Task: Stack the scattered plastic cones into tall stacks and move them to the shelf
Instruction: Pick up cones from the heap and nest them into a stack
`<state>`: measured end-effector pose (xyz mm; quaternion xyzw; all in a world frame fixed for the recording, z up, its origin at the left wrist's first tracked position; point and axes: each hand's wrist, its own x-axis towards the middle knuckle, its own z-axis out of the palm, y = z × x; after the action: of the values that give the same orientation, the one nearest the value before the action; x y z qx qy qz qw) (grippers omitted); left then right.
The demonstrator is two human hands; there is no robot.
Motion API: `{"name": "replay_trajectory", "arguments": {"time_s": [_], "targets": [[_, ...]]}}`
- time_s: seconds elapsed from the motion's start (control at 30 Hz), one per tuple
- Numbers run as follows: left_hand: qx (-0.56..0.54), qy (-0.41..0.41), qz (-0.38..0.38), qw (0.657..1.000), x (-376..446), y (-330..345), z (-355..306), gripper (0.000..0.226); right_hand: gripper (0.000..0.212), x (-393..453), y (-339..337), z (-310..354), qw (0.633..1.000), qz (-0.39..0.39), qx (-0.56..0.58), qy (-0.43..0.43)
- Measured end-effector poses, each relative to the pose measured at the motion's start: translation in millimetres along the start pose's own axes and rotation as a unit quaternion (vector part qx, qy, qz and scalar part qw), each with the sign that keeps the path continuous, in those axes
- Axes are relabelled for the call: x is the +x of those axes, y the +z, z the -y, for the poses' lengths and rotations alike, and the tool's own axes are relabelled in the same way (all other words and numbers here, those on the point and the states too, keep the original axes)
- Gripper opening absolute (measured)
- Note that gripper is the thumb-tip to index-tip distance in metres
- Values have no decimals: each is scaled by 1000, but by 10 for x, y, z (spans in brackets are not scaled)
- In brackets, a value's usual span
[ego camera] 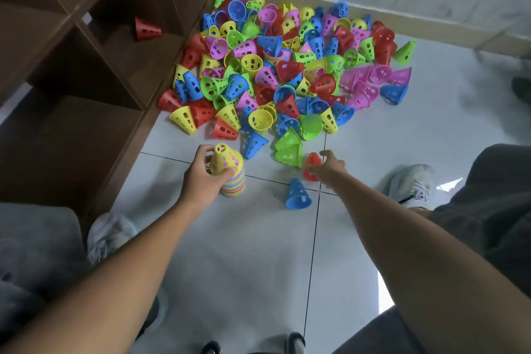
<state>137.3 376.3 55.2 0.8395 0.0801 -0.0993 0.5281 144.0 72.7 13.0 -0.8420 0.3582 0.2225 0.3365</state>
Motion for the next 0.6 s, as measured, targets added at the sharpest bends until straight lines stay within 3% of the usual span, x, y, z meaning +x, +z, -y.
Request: {"name": "replay_trajectory", "arguments": {"time_s": [0.37, 0.47, 0.6], "targets": [[4, 4, 121, 993, 364, 542, -453, 61, 63, 335, -128, 337, 985, 121, -126, -8], [5, -33, 104, 994, 361, 619, -432, 66, 58, 323, -231, 439, 982, 163, -91, -25], [5, -129, 55, 990, 213, 780, -328, 96, 43, 361, -281, 486, 981, 179, -71, -21]]}}
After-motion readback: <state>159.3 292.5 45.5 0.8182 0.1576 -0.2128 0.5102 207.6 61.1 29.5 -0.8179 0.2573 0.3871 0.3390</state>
